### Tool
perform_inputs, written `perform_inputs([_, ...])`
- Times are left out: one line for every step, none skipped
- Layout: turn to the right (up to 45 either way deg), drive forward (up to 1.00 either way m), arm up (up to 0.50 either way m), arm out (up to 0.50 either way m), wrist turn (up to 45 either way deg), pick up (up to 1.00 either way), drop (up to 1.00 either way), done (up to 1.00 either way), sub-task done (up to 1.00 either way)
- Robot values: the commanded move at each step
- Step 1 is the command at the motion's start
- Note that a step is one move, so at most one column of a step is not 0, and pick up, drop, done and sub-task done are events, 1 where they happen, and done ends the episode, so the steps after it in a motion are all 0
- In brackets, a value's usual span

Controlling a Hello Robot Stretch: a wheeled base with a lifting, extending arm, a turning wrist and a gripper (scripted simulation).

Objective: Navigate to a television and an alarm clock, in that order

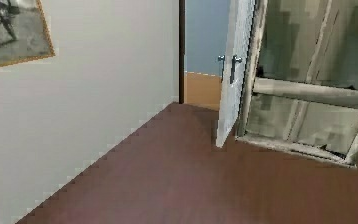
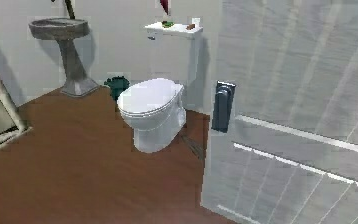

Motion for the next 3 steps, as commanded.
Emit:
perform_inputs([0.0,0.3,0.0,0.0,0.0,0.0,0.0,0.0,0.0])
perform_inputs([-9.0,0.0,0.0,0.0,0.0,0.0,0.0,0.0,0.0])
perform_inputs([0.0,1.0,0.0,0.0,0.0,0.0,0.0,0.0,0.0])
